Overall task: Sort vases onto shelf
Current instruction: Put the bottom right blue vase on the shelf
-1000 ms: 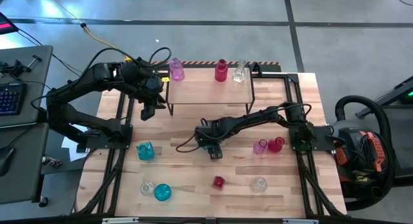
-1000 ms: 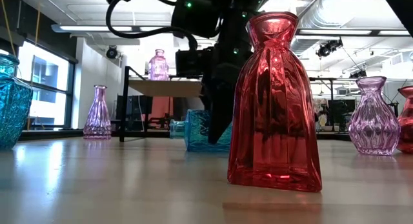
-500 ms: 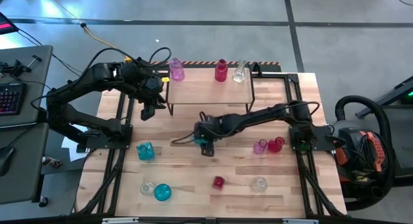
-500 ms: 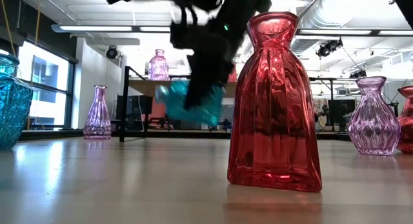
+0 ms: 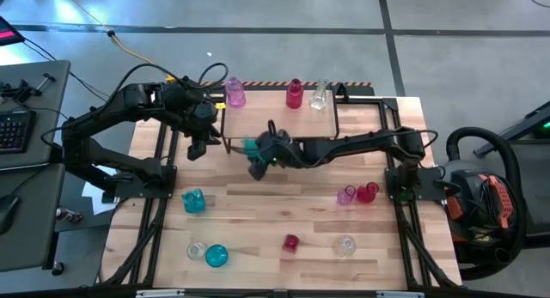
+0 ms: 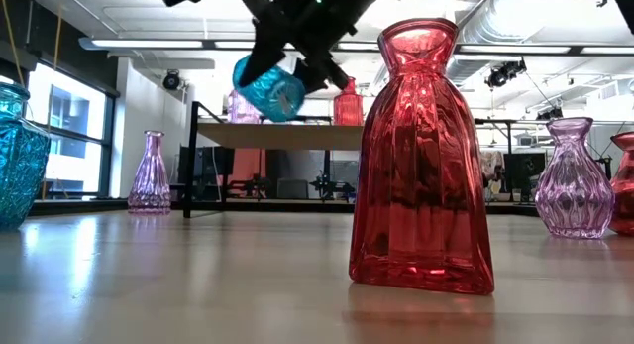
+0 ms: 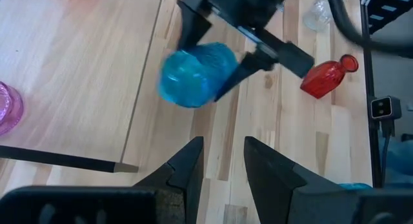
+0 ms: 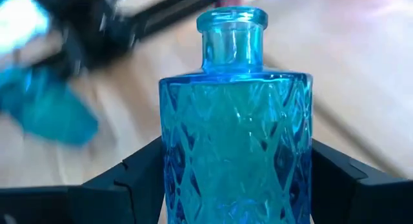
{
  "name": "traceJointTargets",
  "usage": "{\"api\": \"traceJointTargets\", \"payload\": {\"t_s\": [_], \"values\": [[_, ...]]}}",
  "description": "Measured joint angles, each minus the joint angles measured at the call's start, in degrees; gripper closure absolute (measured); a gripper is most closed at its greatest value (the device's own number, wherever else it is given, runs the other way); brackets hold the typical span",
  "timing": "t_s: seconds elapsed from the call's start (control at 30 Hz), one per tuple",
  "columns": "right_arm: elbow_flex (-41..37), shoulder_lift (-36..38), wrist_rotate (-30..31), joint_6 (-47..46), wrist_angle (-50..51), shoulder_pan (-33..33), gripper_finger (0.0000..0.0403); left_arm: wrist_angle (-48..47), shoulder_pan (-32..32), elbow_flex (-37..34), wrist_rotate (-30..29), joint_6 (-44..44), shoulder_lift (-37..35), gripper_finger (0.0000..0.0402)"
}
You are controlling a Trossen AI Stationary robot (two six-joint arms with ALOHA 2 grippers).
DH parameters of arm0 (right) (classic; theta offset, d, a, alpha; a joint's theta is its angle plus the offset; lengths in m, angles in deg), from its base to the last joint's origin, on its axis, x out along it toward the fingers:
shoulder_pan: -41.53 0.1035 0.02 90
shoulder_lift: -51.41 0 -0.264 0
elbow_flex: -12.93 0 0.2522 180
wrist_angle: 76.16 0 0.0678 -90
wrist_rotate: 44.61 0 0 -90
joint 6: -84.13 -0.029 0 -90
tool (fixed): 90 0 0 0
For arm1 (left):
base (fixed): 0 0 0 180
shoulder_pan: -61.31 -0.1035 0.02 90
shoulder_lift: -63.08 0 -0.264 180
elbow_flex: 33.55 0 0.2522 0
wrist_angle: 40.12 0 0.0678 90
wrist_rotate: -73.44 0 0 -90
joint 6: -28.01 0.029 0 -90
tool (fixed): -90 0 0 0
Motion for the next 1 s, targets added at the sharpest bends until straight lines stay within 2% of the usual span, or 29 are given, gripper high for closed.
{"api": "traceJointTargets", "payload": {"t_s": [0.37,0.5,0.6,0.8,0.9,1.0], "values": [[-0.1,0.0,21.5,0.5,-14.0,0.0,0.0146,0.0,0.0,0.0,0.0,0.0,0.0,0.0298],[-2.0,0.0,27.9,0.4,-19.7,0.1,0.0146,0.0,0.0,0.0,0.0,0.0,0.0,0.0298],[-5.1,0.0,31.5,2.2,-28.0,0.2,0.0146,0.0,0.0,0.0,0.0,0.0,0.0,0.0298],[-13.2,-0.1,32.7,12.5,-48.3,0.3,0.0146,0.0,0.0,0.0,0.0,0.0,0.0,0.0298],[-16.0,-0.1,32.4,15.8,-53.0,0.0,0.0146,0.0,0.0,0.0,0.0,0.0,0.0,0.0298],[-18.3,-0.1,29.3,16.5,-56.2,-1.0,0.0146,0.0,0.0,0.0,0.0,0.0,0.0,0.0298]]}}
